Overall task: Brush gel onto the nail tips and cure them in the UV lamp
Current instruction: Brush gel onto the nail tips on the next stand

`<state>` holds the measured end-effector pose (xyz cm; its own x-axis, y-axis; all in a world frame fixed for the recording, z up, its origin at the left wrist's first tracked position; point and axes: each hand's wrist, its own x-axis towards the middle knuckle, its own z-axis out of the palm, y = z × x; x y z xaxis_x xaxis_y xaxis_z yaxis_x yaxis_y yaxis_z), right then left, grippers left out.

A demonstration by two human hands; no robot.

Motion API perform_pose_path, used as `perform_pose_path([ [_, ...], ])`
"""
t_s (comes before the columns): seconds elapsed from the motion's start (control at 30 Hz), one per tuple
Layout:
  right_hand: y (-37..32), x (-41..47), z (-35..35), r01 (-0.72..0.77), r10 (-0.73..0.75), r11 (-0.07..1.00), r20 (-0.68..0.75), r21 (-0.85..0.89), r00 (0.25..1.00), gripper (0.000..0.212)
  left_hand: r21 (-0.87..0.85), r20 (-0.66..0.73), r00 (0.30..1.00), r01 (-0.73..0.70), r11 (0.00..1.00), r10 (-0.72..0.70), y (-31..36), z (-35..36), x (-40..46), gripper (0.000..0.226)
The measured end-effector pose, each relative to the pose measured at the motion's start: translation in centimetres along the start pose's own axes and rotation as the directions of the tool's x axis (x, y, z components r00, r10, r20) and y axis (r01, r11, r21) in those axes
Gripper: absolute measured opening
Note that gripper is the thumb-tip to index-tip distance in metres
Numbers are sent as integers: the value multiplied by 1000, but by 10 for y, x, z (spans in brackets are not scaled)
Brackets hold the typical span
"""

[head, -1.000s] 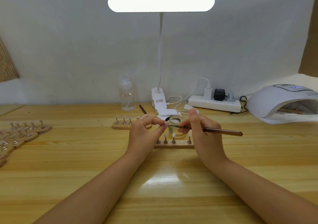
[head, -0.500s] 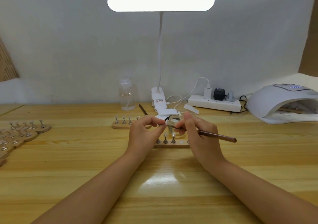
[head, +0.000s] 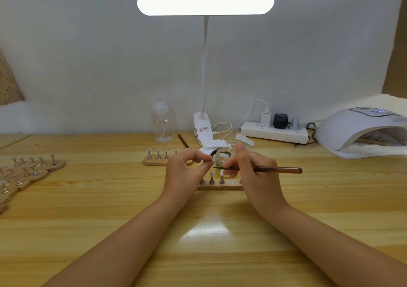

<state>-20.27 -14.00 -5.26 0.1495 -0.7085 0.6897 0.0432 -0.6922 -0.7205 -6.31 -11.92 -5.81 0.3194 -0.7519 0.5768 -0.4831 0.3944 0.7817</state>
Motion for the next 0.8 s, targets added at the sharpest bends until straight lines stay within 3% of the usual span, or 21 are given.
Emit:
perform_pose_path([
  [0.13,-1,2,-1,87,-88,991,-6,-102,996,26,7,-8,1000,-11,1000,11,0,1,0,25],
  [0.27,-1,2,-2,-9,10,1000,40,-24,999,30,17,-10,1000,11,1000,-11,0,0,0,24],
  [0.43,-2,2,-1,81,-77,991,39,-111,996,25,26,-10,1000,25,999,-25,2,0,0,25],
  [0.53,-2,0,0,-35,35,999,54,-6,998,33,11,-18,999,42,999,-42,2,0,0,26],
  [0.63,-4,-1,-1,-50,50,998,-6,29,999,40,-7,-22,998,65,998,-65,1,0,1,25],
  [0.8,-1,0,-4,44,-45,993,-10,-106,999,19,-5,-21,996,88,996,-88,1,-1,1,23],
])
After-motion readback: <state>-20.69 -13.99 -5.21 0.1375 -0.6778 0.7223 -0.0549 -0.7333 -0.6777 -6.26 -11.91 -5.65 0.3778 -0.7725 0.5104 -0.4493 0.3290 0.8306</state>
